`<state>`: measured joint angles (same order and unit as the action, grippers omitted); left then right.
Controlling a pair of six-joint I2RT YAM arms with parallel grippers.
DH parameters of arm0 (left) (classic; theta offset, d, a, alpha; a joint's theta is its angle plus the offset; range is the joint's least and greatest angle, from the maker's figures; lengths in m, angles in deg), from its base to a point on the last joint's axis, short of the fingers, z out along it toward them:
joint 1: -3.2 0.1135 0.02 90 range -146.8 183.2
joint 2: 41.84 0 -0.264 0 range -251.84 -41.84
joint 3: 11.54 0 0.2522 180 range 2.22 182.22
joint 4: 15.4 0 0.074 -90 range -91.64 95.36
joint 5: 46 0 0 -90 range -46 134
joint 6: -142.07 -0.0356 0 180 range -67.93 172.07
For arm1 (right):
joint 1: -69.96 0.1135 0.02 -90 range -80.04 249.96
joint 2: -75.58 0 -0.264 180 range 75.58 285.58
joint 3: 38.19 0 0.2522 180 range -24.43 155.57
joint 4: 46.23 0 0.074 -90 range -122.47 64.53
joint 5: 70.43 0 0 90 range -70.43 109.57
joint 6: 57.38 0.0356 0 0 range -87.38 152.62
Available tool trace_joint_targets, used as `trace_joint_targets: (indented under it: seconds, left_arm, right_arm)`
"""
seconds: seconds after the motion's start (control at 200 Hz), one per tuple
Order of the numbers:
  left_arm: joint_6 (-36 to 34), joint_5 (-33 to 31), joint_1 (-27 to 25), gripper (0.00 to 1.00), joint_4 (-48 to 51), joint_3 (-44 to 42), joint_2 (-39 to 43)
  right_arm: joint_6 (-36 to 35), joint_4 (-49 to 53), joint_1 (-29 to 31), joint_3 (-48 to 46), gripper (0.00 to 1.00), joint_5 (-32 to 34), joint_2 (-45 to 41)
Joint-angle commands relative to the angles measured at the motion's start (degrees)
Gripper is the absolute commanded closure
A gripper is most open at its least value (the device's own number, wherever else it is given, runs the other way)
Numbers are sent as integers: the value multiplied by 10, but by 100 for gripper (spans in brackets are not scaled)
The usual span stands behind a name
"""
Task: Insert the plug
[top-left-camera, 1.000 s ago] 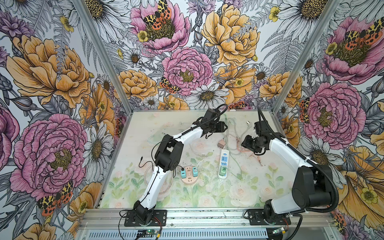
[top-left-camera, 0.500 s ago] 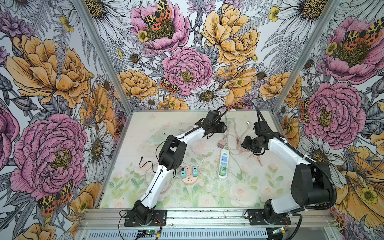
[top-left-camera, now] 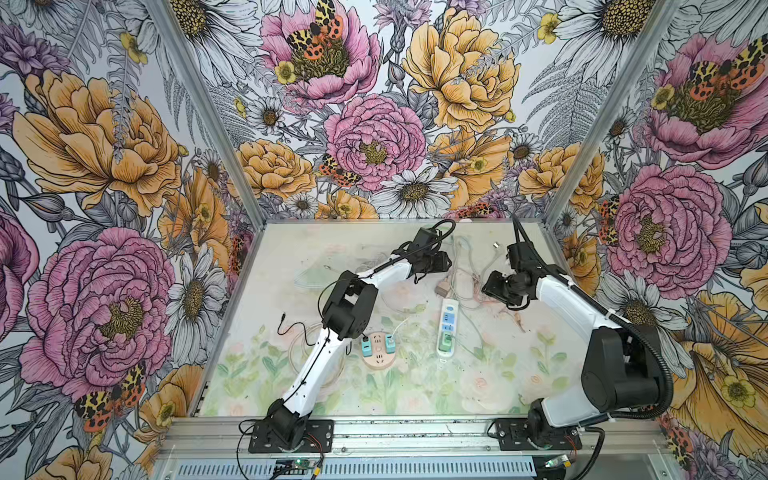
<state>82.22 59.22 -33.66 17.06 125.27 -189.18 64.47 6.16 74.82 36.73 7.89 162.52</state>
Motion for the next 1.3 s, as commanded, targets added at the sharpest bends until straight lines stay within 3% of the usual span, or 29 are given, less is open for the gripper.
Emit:
trace_joint_targets:
  seconds: [0.0,0.085,0.22,0.28,0.39,0.52,0.786,1.066,1.296]
  left_arm:
    - [10,38,0,51,-5,32,-28]
    - [21,69,-1,54,-5,52,-48]
    - [28,67,-5,58,-5,56,-56]
    - [27,62,-5,65,-5,53,-52]
    - [22,51,-4,89,-5,47,-39]
    - [21,58,-1,99,-5,38,-15]
    - [-33,131,11,100,-14,9,95]
    - [-35,148,75,100,-87,-151,269]
    - [-35,151,139,100,-102,-248,350]
  right_arm:
    - [-6,-13,3,-6,54,3,6]
    - [-7,-14,3,-7,54,3,7]
    - [-8,-14,3,-10,54,2,6]
    - [-9,-14,3,-11,54,2,5]
    - [-10,-14,3,-12,54,2,4]
    - [-10,-14,3,-11,54,2,4]
    - [-7,-14,3,-9,55,4,4]
    - [3,-13,5,-10,55,4,-13]
    - [14,-13,16,-8,56,6,-20]
